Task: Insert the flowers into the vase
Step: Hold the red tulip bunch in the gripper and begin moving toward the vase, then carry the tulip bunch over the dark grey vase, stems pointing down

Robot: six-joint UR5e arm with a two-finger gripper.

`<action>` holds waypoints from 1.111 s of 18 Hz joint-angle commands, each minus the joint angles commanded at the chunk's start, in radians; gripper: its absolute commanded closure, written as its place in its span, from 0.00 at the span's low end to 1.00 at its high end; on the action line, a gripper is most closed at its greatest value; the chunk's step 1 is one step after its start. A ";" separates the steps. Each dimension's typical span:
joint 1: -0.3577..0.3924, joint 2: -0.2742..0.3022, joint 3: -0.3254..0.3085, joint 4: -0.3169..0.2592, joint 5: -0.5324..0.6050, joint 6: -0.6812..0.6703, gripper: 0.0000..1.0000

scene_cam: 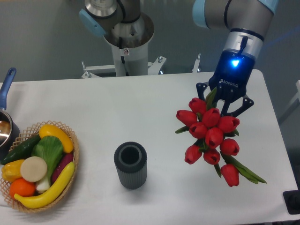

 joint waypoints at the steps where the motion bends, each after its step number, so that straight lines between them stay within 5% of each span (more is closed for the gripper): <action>1: -0.005 -0.005 -0.002 0.008 -0.014 0.000 0.76; 5: -0.017 -0.037 0.014 0.049 -0.061 0.002 0.77; 11: -0.018 -0.084 0.018 0.094 -0.297 0.057 0.77; 20: -0.094 -0.054 -0.100 0.095 -0.518 0.145 0.77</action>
